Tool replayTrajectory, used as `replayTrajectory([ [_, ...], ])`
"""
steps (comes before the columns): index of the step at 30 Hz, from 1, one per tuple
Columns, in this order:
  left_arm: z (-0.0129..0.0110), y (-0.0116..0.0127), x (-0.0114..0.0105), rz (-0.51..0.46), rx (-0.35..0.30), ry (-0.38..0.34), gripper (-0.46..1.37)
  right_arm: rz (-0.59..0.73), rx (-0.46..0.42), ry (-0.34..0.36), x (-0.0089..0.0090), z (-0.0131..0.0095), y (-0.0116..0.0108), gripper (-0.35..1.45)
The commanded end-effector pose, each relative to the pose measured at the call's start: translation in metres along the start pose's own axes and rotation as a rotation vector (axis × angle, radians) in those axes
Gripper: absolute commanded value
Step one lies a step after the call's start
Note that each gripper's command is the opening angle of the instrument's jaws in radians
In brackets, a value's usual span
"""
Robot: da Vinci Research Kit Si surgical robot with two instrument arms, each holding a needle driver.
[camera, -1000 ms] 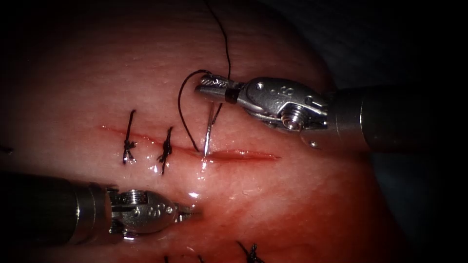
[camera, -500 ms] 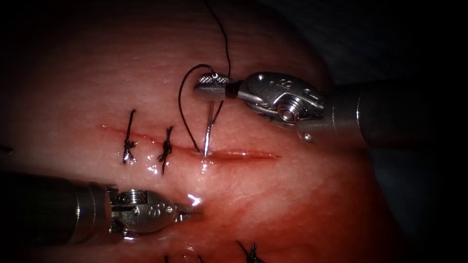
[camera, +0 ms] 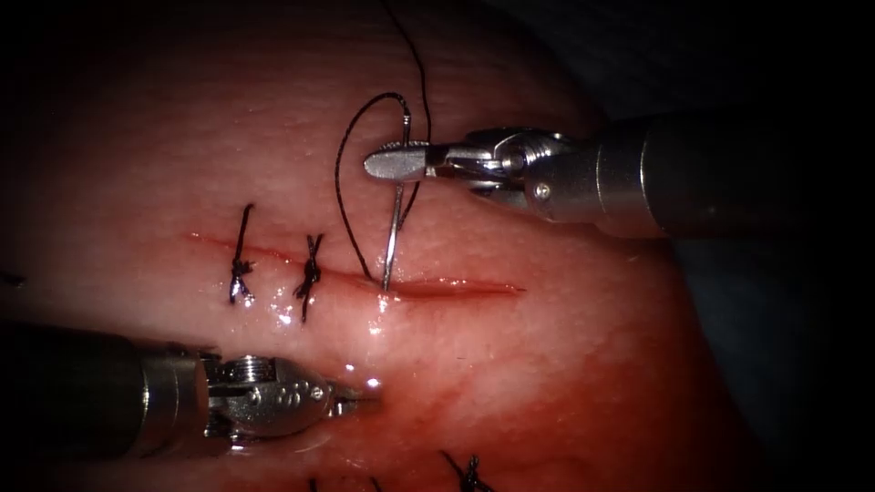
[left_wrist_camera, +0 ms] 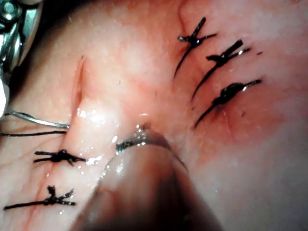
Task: Wound Closure
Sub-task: Pierce the needle through the bottom of the incision
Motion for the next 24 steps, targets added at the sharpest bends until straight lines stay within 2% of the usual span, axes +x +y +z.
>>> replayTrajectory([
  [1, -0.0001, 0.0, 0.0, 0.002, 0.0, -0.001, -0.12, 0.007, 0.009, -0.008, -0.0002, 0.0002, 0.0001, -0.35],
  [8, -0.0003, 0.0, -0.0002, -0.003, -0.001, -0.001, -0.09, 0.097, 0.098, -0.042, -0.0012, 0.0017, -0.0001, -0.35],
  [10, -0.0004, 0.0, -0.0003, -0.002, -0.002, -0.001, -0.08, 0.158, 0.113, -0.054, -0.0015, 0.0018, 0.0, -0.35],
  [14, -0.0006, 0.0, -0.0005, 0.0, -0.004, -0.001, -0.01, 0.221, 0.098, -0.077, -0.0024, 0.0019, 0.0004, -0.35],
  [21, -0.0007, 0.0, -0.0006, 0.002, -0.006, 0.0, 0.01, 0.396, 0.088, -0.134, -0.0044, 0.0021, 0.001, -0.35],
  [24, -0.0008, 0.0, -0.0006, 0.002, -0.006, 0.0, 0.02, 0.427, 0.085, -0.16, -0.0052, 0.002, 0.0008, -0.35],
])
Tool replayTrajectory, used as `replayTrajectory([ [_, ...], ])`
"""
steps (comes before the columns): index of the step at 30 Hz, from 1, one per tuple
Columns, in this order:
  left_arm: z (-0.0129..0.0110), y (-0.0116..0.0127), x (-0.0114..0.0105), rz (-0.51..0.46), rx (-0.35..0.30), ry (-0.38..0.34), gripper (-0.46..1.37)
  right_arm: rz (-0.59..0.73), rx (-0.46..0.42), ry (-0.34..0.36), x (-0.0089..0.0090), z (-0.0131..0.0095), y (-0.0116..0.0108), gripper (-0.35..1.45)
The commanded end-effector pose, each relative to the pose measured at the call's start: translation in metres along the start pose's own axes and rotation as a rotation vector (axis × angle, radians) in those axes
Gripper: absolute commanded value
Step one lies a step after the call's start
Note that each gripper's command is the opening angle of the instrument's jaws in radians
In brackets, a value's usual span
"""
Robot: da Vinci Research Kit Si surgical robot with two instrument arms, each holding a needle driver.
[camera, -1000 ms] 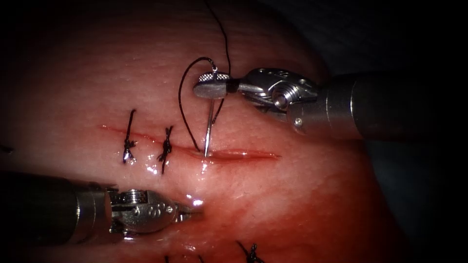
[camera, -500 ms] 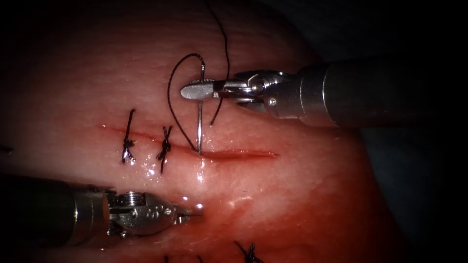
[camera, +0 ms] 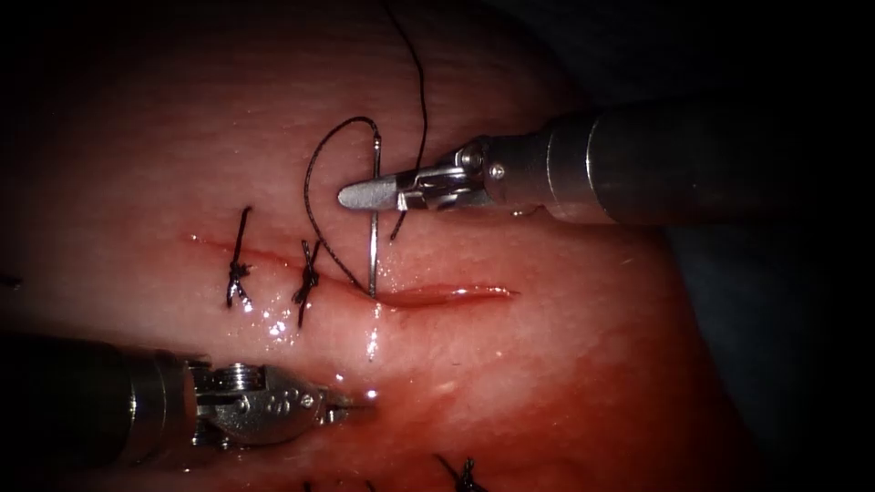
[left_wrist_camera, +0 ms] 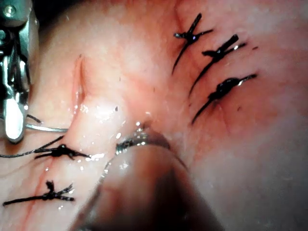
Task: Wound Closure
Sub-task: Pierce the needle through the bottom of the incision
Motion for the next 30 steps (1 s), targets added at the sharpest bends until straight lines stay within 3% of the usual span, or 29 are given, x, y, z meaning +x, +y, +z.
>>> replayTrajectory([
  [1, 0.0, 0.0, 0.0, 0.0, 0.004, 0.0, 0.03, 0.01, -0.006, -0.005, 0.0, -0.0001, -0.0001, -0.35],
  [7, -0.0001, 0.0, -0.0001, -0.005, 0.003, 0.0, 0.06, 0.014, -0.004, -0.056, -0.0017, 0.0005, -0.0002, -0.35],
  [15, -0.0004, -0.0001, -0.0003, -0.003, 0.0, 0.0, 0.09, 0.028, 0.018, -0.109, -0.0052, 0.0012, -0.0004, -0.35],
  [21, -0.0006, -0.0002, -0.0004, -0.002, -0.005, 0.002, 0.1, 0.046, -0.002, -0.114, -0.0085, 0.0013, 0.0003, -0.35],
  [30, -0.0009, -0.0004, -0.0004, -0.008, -0.006, 0.001, 0.11, 0.057, -0.018, -0.099, -0.0113, 0.001, 0.0007, -0.35],
])
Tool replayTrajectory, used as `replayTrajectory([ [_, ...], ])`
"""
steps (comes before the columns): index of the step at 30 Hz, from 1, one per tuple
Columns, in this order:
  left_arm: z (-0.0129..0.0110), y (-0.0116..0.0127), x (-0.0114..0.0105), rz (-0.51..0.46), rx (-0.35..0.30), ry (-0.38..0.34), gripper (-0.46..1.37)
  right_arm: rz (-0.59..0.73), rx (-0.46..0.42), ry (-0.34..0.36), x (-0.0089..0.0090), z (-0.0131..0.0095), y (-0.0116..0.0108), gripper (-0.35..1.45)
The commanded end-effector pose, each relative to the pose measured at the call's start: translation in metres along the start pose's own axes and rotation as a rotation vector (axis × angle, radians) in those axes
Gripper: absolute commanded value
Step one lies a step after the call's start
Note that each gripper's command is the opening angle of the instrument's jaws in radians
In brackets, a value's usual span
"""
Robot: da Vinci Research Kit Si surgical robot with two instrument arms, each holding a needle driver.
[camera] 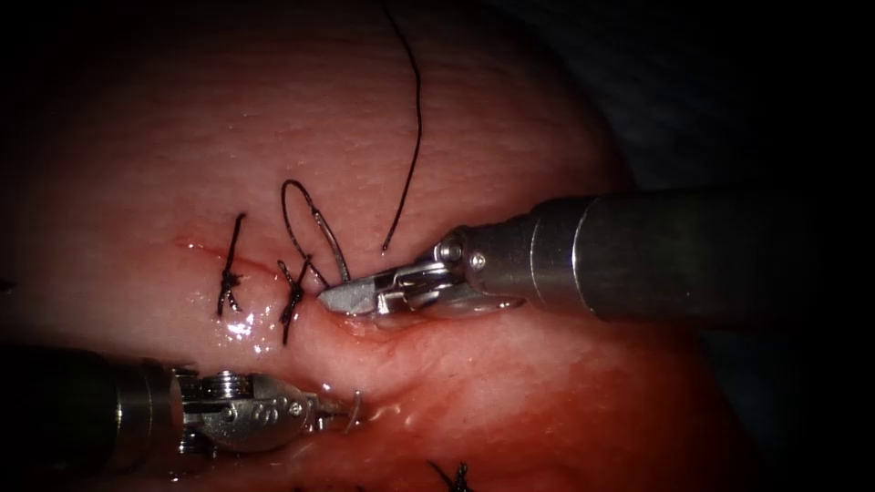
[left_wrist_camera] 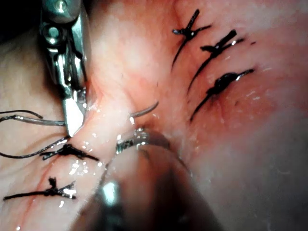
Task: Wound Closure
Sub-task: Pierce the needle through the bottom of the incision
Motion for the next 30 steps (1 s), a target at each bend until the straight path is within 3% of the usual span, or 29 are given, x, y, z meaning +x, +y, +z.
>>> replayTrajectory([
  [1, -0.0001, -0.0001, 0.0, 0.0, 0.005, -0.001, 0.11, -0.001, -0.007, -0.002, -0.0005, 0.0, 0.0, -0.35],
  [8, -0.0006, -0.0002, -0.0003, 0.002, 0.009, -0.003, 0.11, -0.009, -0.002, -0.012, -0.0029, 0.0006, -0.0002, -0.35],
  [16, -0.0007, -0.0002, -0.0003, 0.002, 0.009, -0.003, 0.11, -0.011, 0.003, -0.017, -0.004, 0.0009, -0.0006, -0.35],
  [21, -0.0007, -0.0002, -0.0004, 0.002, 0.009, -0.003, 0.12, -0.038, 0.019, -0.012, -0.0037, 0.0007, -0.0007, -0.35],
  [28, -0.0008, -0.0001, -0.0004, 0.003, 0.008, -0.003, 0.12, -0.16, 0.094, 0.029, -0.0019, -0.0007, -0.002, -0.35],
  [30, -0.0008, -0.0001, -0.0005, 0.003, 0.008, -0.003, 0.12, -0.28, 0.091, 0.045, -0.0011, -0.0011, -0.0021, 0.16],
])
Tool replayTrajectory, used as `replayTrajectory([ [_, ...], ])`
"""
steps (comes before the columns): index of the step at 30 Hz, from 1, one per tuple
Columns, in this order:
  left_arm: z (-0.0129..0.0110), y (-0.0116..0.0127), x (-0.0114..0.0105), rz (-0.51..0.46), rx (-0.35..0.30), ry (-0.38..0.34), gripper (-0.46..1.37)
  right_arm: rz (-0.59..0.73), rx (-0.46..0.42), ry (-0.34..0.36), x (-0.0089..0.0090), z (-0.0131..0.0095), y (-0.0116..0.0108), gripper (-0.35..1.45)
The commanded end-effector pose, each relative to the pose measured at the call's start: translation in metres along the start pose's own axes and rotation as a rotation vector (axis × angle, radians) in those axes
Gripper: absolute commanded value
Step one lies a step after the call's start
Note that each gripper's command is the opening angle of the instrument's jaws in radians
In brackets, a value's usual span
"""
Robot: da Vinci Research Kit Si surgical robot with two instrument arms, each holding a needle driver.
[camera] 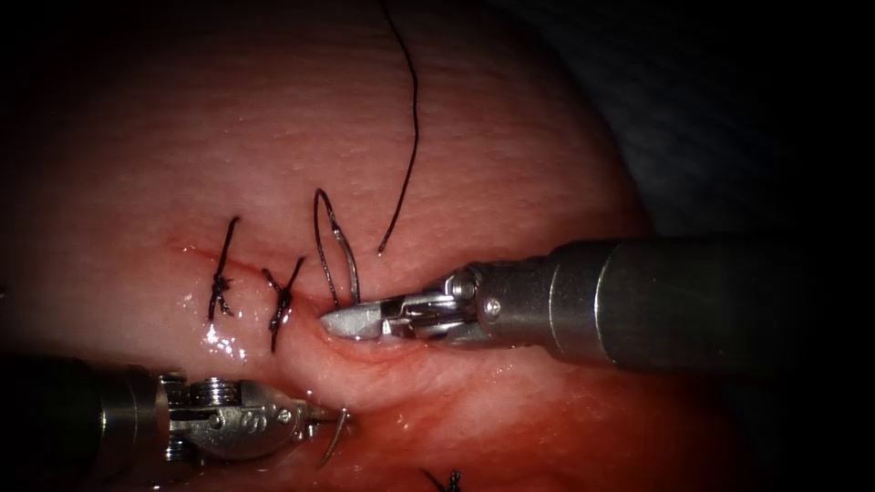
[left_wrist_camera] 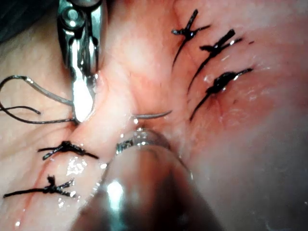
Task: Wound Closure
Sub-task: Pierce the needle through the bottom of the incision
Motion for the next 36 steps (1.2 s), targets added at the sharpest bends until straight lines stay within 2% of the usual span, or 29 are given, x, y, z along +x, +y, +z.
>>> replayTrajectory([
  [1, 0.0, 0.0, 0.0, 0.0, 0.005, 0.0, 0.12, -0.035, -0.011, 0.012, -0.0002, -0.0001, 0.0001, 0.29],
  [2, 0.0, 0.0, 0.0, 0.001, 0.005, 0.0, 0.12, -0.058, -0.018, 0.042, 0.0002, -0.0004, 0.0002, 0.62],
  [5, -0.0001, 0.0, -0.0001, 0.001, 0.004, 0.0, 0.12, -0.092, -0.012, 0.065, 0.001, -0.001, 0.0005, 0.96],
  [8, -0.0001, 0.0, -0.0001, 0.002, 0.004, 0.0, 0.12, -0.158, -0.038, 0.1, 0.0021, -0.0017, 0.0009, 1.21],
  [14, -0.0002, 0.0, -0.0002, 0.002, 0.003, 0.0, 0.12, -0.301, -0.107, 0.156, 0.0047, -0.0041, 0.0015, 1.24],
  [18, -0.0002, 0.0, -0.0002, 0.002, 0.003, 0.0, 0.11, -0.463, -0.211, 0.221, 0.0065, -0.0059, 0.0015, 1.26],
  [21, -0.0002, 0.0, -0.0002, 0.002, 0.003, 0.0, 0.11, -0.529, -0.271, 0.249, 0.0076, -0.0067, 0.0015, 1.33],
  [24, -0.0002, 0.0, -0.0002, 0.002, 0.003, 0.0, 0.11, -0.625, -0.345, 0.278, 0.0086, -0.0071, 0.0016, 1.38],
  [29, -0.0003, 0.0, -0.0003, 0.003, 0.003, 0.0, 0.12, -0.814, -0.449, 0.274, 0.0097, -0.0072, 0.0017, 1.39],
  [32, -0.0003, 0.0, -0.0003, 0.003, 0.003, 0.0, 0.12, -0.881, -0.471, 0.306, 0.0103, -0.0073, 0.0017, 1.36],
  [36, -0.0003, 0.0001, -0.0003, 0.003, 0.005, -0.001, 0.11, -0.914, -0.49, 0.312, 0.0107, -0.0072, 0.0017, 1.29],
])
